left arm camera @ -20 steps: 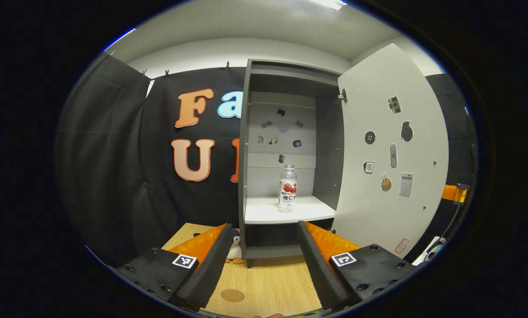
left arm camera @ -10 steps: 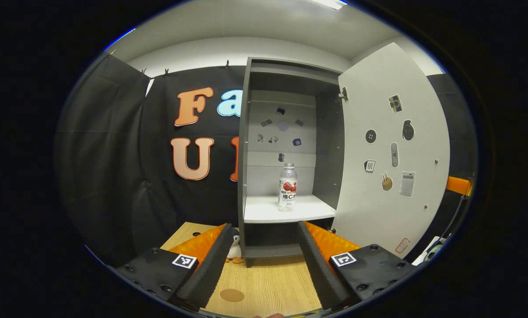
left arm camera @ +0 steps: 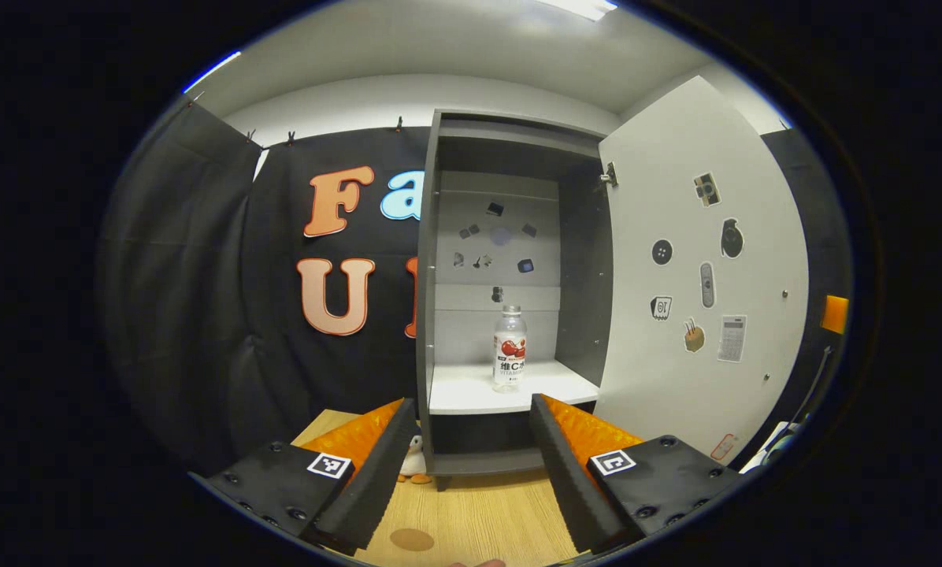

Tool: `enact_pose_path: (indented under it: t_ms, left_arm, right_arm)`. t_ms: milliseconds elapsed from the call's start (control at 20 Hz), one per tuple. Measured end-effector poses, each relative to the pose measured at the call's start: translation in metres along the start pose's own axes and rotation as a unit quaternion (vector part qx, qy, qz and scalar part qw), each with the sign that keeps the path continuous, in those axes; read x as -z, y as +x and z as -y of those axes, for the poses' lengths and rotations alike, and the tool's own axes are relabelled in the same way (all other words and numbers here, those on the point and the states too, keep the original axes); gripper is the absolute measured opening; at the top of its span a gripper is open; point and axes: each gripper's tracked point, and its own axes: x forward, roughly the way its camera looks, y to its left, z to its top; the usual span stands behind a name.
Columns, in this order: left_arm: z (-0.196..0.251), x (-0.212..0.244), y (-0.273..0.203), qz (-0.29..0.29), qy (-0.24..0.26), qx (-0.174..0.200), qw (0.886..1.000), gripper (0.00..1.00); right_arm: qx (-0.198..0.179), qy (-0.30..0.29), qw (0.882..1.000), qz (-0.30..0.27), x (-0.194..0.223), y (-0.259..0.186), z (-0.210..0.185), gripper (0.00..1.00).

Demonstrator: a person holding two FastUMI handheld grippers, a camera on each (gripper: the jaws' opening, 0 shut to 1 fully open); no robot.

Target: Open the cabinet door with the right hand, grasp the bottle in the cabinet with the left hand and place it on the coaster, then close the cabinet door with the right hand.

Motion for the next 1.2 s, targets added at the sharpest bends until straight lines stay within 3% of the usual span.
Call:
enact_pose_path:
  t_ms: [100, 200, 300, 400, 550, 650, 750, 950, 1100, 1200]
  left_arm:
    - [0.01, 0.006, 0.024, 0.005, 0.004, 0.013, 1.0, 0.95]
    - [0.02, 0.012, 0.049, 0.007, 0.001, 0.028, 1.0, 0.95]
    - [0.026, 0.019, 0.077, 0.006, 0.001, 0.04, 0.999, 0.95]
    - [0.033, 0.021, 0.106, 0.013, 0.005, 0.047, 0.999, 0.95]
    - [0.045, 0.025, 0.148, 0.023, 0.018, 0.059, 0.998, 0.95]
    - [0.052, 0.028, 0.173, 0.025, 0.019, 0.065, 0.997, 0.95]
    - [0.056, 0.028, 0.195, 0.027, 0.02, 0.066, 0.997, 0.95]
    - [0.061, 0.035, 0.24, 0.024, 0.022, 0.066, 0.997, 0.95]
    - [0.065, 0.045, 0.266, 0.015, 0.025, 0.07, 0.997, 0.95]
    - [0.067, 0.051, 0.283, 0.012, 0.028, 0.07, 0.997, 0.95]
  right_arm:
    - [0.0, -0.003, 1.0, -0.001, 0.006, 0.006, -0.018, 0.17]
    - [0.005, -0.007, 1.0, 0.001, 0.009, 0.014, -0.03, 0.28]
    - [0.016, -0.009, 1.0, 0.003, 0.01, 0.024, -0.033, 0.31]
    - [0.031, -0.013, 0.999, 0.004, 0.01, 0.03, -0.033, 0.34]
    - [0.052, -0.006, 0.999, 0.006, 0.013, 0.044, -0.033, 0.46]
    - [0.066, -0.002, 0.998, 0.004, 0.018, 0.055, -0.029, 0.46]
    - [0.078, 0.004, 0.997, -0.004, 0.024, 0.066, -0.025, 0.54]
    - [0.101, -0.001, 0.995, -0.01, 0.029, 0.086, -0.022, 0.46]
    - [0.112, 0.0, 0.994, -0.017, 0.032, 0.096, -0.021, 0.5]
    - [0.118, 0.003, 0.993, -0.021, 0.036, 0.102, -0.019, 0.46]
